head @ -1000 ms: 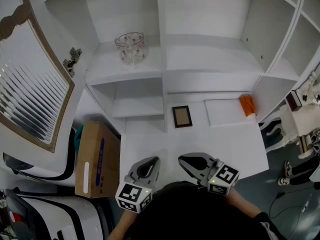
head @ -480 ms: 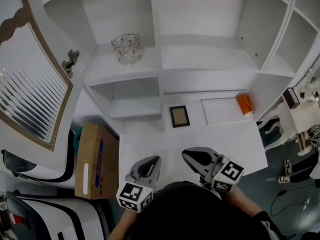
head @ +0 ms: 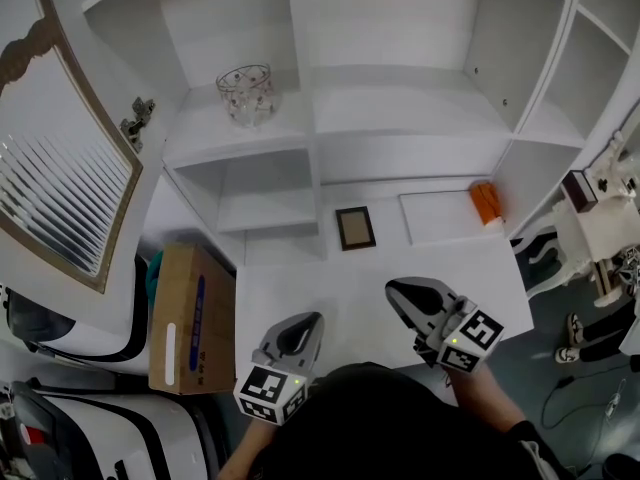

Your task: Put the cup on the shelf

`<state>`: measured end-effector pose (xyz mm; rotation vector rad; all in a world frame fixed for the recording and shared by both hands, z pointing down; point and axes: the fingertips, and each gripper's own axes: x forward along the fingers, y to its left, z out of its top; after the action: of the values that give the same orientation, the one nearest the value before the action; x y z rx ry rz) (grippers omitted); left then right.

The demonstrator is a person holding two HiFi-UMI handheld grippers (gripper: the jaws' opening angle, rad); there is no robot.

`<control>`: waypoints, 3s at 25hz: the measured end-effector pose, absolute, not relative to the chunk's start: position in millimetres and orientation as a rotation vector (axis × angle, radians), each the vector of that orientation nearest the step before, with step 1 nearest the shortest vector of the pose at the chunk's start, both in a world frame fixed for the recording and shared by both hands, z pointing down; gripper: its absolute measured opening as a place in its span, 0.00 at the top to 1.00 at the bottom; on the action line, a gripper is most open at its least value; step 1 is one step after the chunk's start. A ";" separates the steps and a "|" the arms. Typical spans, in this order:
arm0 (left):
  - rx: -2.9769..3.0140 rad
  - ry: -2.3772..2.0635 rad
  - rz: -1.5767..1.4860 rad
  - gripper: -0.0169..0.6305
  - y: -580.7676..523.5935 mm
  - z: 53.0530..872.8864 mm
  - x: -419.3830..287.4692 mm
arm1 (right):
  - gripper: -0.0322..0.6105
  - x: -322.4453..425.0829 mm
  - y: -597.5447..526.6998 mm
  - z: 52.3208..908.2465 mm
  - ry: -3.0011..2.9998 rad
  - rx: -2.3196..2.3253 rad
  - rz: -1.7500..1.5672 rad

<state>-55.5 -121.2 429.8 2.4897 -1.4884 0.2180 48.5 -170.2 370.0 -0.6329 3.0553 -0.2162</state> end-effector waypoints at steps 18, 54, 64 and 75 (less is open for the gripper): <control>2.394 -1.602 0.209 0.95 -104.8 428.0 -78.3 | 0.93 18.9 -140.7 382.5 3.098 -0.440 -0.301; 2.811 -1.847 0.199 0.95 -189.0 235.9 -111.5 | 0.93 35.4 -128.9 384.8 3.058 -0.481 -0.327; 2.706 -1.896 0.224 0.94 -254.6 184.4 -152.3 | 0.93 36.7 -119.9 386.4 3.034 -0.455 -0.369; 2.530 -1.940 0.362 0.74 -320.8 186.1 -177.9 | 0.93 52.7 -113.0 402.2 3.023 -0.481 -0.446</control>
<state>-177.9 -320.8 186.1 2.5303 -1.9403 0.3625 52.7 -113.0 402.2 -0.4805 3.0234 -0.4460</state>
